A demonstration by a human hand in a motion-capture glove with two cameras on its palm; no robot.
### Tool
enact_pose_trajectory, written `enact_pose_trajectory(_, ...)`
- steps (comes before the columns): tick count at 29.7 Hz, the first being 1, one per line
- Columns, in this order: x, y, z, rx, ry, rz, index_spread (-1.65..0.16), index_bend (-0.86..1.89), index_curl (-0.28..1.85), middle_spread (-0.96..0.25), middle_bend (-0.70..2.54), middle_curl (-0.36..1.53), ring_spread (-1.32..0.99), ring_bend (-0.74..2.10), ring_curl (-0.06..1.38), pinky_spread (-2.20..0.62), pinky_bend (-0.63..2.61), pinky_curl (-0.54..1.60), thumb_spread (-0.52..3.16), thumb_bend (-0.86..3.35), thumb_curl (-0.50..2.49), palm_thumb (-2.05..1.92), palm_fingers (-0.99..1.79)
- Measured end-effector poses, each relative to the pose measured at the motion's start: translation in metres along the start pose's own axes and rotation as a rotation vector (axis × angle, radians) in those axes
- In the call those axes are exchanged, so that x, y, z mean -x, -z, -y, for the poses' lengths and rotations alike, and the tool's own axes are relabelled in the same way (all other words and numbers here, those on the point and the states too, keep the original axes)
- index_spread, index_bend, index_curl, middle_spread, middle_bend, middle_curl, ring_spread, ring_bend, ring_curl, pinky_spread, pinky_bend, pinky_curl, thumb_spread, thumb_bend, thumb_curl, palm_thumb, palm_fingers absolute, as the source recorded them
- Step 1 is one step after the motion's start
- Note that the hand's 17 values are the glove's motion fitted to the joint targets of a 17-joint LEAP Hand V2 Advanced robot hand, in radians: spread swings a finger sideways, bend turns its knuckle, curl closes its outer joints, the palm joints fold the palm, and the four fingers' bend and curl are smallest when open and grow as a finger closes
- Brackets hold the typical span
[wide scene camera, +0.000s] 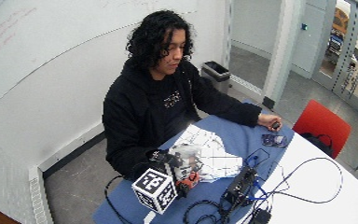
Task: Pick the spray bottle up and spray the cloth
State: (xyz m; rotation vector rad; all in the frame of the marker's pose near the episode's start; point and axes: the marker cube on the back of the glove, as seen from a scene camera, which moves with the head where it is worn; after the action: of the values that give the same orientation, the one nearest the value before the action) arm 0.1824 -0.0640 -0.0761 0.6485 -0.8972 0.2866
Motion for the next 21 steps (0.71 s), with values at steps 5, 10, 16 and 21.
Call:
enact_pose_trajectory(5,0.0,0.0,0.0,-0.004,-0.007,0.0,-0.25,0.41,0.54,-0.18,0.58,0.57,-0.23,0.6,0.49,-0.28,0.38,0.43,0.45,-0.02,0.68,0.96,1.37)
enact_pose_trajectory(10,0.005,0.002,-0.004,0.01,-0.036,-0.008,-0.26,0.42,0.56,-0.19,0.6,0.58,-0.23,0.61,0.5,-0.28,0.4,0.43,0.44,-0.02,0.7,0.96,1.36)
enact_pose_trajectory(16,0.047,0.008,-0.022,0.093,-0.099,-0.12,-0.25,0.42,0.57,-0.18,0.61,0.58,-0.23,0.62,0.51,-0.27,0.41,0.44,0.44,-0.01,0.73,0.97,1.33)
enact_pose_trajectory(21,0.082,0.006,-0.032,0.291,-0.203,-0.298,-0.25,0.42,0.58,-0.18,0.62,0.59,-0.22,0.63,0.51,-0.27,0.42,0.44,0.43,-0.02,0.75,0.97,1.33)
